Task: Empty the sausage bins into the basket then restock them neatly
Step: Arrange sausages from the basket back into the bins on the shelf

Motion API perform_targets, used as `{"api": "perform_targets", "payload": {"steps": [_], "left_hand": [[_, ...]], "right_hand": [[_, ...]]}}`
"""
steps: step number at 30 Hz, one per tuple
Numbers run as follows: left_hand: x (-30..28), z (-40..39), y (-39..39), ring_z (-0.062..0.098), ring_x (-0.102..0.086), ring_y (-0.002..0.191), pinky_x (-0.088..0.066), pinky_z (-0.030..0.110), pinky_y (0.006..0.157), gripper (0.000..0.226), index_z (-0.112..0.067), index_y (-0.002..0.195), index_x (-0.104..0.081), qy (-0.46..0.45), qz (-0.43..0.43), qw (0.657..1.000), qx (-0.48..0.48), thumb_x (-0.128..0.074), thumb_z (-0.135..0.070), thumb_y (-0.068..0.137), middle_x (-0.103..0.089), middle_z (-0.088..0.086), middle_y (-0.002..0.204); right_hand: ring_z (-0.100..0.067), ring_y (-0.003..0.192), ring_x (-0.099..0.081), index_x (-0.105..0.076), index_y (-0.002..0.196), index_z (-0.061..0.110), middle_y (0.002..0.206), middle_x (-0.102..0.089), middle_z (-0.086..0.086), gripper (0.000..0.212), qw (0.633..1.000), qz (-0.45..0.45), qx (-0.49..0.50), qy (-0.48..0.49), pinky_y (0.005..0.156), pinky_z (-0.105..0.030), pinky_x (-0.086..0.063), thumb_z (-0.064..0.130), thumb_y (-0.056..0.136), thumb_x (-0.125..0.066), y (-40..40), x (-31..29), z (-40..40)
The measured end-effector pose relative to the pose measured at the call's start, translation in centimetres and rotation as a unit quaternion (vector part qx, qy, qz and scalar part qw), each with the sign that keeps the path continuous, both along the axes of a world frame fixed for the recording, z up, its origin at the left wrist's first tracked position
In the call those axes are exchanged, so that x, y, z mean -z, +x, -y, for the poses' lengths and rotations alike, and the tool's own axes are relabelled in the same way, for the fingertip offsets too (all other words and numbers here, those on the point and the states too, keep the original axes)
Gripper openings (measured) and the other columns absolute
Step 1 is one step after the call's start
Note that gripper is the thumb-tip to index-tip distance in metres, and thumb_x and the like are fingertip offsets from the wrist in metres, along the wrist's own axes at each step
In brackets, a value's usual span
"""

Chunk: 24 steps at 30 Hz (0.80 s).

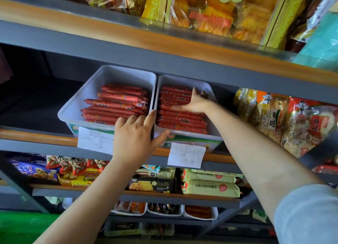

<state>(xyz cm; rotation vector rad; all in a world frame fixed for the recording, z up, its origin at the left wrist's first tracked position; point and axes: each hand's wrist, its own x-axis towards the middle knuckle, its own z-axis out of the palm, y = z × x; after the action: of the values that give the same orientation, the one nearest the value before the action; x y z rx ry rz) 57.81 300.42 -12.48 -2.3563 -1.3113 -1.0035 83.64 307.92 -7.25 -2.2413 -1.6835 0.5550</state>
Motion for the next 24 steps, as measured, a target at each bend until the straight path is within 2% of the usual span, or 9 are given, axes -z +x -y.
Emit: {"api": "perform_targets", "payload": {"steps": [2,4,7,9,12,15,18,21,24], "left_hand": [[0.0,0.0,0.0,0.026,-0.065,0.074,-0.036,0.037,0.067,0.074,-0.011,0.127,-0.064,0.002,0.000,1.000,-0.002,-0.034,-0.070,0.093,-0.070,0.003,0.078],[-0.1,0.0,0.0,0.025,-0.065,0.075,-0.037,0.037,0.067,0.074,-0.011,0.127,-0.064,0.003,0.001,1.000,-0.003,-0.034,-0.070,0.093,-0.070,0.002,0.079],[-0.1,0.1,0.1,0.025,-0.065,0.076,-0.037,0.037,0.067,0.073,-0.011,0.126,-0.064,0.001,0.001,1.000,-0.005,-0.035,-0.069,0.092,-0.071,0.002,0.080],[-0.1,0.1,0.2,0.026,-0.066,0.076,-0.037,0.037,0.067,0.073,-0.011,0.125,-0.065,0.000,0.000,1.000,-0.008,-0.035,-0.069,0.092,-0.071,0.003,0.080],[-0.1,0.2,0.2,0.026,-0.066,0.075,-0.038,0.037,0.066,0.072,-0.010,0.124,-0.065,0.004,0.001,1.000,-0.005,-0.036,-0.068,0.092,-0.071,0.003,0.079],[-0.1,0.2,0.1,0.025,-0.065,0.074,-0.038,0.037,0.066,0.072,-0.010,0.124,-0.065,0.006,0.006,1.000,-0.002,-0.037,-0.068,0.092,-0.070,0.003,0.078],[-0.1,0.1,0.1,0.025,-0.065,0.074,-0.039,0.037,0.067,0.071,-0.010,0.124,-0.065,0.005,0.008,1.000,-0.001,-0.038,-0.068,0.092,-0.071,0.002,0.078],[-0.1,0.2,0.1,0.026,-0.066,0.075,-0.040,0.037,0.067,0.072,-0.011,0.125,-0.065,0.003,0.007,1.000,-0.001,-0.038,-0.068,0.092,-0.071,0.003,0.079],[-0.1,0.3,0.1,0.027,-0.066,0.076,-0.039,0.038,0.068,0.072,-0.011,0.126,-0.064,0.000,0.005,1.000,-0.003,-0.036,-0.068,0.092,-0.072,0.003,0.080]], "right_hand": [[-0.018,0.114,-0.060,-0.044,0.137,0.032,0.129,-0.060,0.003,0.123,0.999,-0.050,-0.004,0.005,0.104,-0.048,-0.045,0.093,0.033,-0.069,0.6,0.9,-0.6],[-0.026,0.126,-0.053,-0.039,0.144,0.023,0.140,-0.053,-0.006,0.128,0.997,-0.076,-0.011,0.017,0.111,-0.052,-0.037,0.091,0.040,-0.068,-0.8,-0.1,0.6],[-0.028,0.130,-0.050,-0.036,0.142,0.014,0.140,-0.053,-0.009,0.091,0.995,-0.095,-0.003,0.032,0.110,-0.038,-0.034,0.059,0.073,-0.076,-1.7,-0.7,1.8],[-0.026,0.137,-0.041,-0.015,0.151,0.016,0.148,-0.043,-0.008,0.093,0.995,-0.085,0.012,0.055,0.109,-0.037,-0.031,0.045,0.084,-0.072,-1.5,-0.5,1.9],[-0.028,0.146,-0.025,0.008,0.155,0.023,0.161,-0.017,-0.009,0.105,0.993,-0.091,0.046,0.067,0.114,-0.041,-0.026,0.054,0.086,-0.065,-2.3,-0.6,2.0],[-0.029,0.149,-0.015,0.013,0.154,0.024,0.164,-0.005,-0.010,0.110,0.994,-0.069,0.074,0.042,0.116,-0.044,-0.020,0.066,0.083,-0.060,-2.1,-0.6,1.2],[-0.032,0.150,-0.009,0.018,0.154,0.020,0.164,0.007,-0.012,0.128,0.995,-0.026,0.094,-0.009,0.119,-0.049,-0.018,0.085,0.070,-0.054,-1.2,-0.7,0.2],[-0.035,0.147,-0.021,0.013,0.155,0.014,0.163,-0.005,-0.016,0.136,0.993,-0.029,0.112,-0.020,0.116,-0.052,-0.027,0.086,0.064,-0.057,-1.2,-0.7,-0.1],[-0.036,0.143,-0.030,-0.004,0.156,0.014,0.160,-0.020,-0.017,0.131,0.995,-0.039,0.092,0.011,0.114,-0.053,-0.031,0.083,0.062,-0.064,-1.4,0.0,-0.2]]}}
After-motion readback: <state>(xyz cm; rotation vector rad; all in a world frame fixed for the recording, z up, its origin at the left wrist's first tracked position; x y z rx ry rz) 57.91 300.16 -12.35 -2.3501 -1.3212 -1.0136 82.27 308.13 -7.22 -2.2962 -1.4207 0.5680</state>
